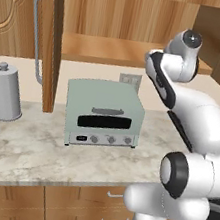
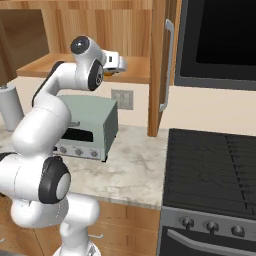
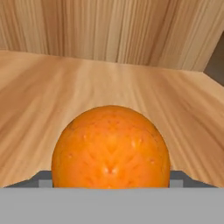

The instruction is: Pick the orange from the counter and place it in the cabinet. Then close the cabinet.

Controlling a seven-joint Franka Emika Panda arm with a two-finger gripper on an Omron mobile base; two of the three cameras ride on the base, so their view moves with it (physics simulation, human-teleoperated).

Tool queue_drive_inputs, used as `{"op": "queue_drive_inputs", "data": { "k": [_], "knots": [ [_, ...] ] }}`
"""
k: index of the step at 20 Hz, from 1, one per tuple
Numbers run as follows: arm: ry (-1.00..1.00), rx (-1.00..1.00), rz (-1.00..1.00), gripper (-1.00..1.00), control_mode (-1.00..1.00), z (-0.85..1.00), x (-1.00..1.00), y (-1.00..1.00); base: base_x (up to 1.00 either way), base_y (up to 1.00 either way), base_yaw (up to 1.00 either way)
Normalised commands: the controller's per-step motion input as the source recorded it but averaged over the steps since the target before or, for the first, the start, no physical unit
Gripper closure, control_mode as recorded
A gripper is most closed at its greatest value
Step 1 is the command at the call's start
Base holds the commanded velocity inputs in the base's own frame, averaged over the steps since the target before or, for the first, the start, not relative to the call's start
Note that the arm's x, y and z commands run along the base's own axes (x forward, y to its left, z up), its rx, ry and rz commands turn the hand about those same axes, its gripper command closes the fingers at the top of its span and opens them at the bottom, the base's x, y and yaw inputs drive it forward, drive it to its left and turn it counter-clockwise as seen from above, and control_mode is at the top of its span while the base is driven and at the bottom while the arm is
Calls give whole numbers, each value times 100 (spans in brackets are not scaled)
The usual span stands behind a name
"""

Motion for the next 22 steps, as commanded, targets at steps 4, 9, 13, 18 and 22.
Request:
{"op": "queue_drive_inputs", "data": {
  "k": [4,9,13,18,22],
  "knots": [
    [24,0,-4,100,-100,4,97,0,0,0,0],
    [14,0,-1,100,-100,-4,86,-2,0,0,0],
    [0,0,0,100,-100,-40,61,0,0,0,0],
    [-16,-1,0,-100,-100,-78,24,0,0,0,0],
    [-23,3,2,-100,-100,-31,-1,-4,0,0,0]
  ]
}}
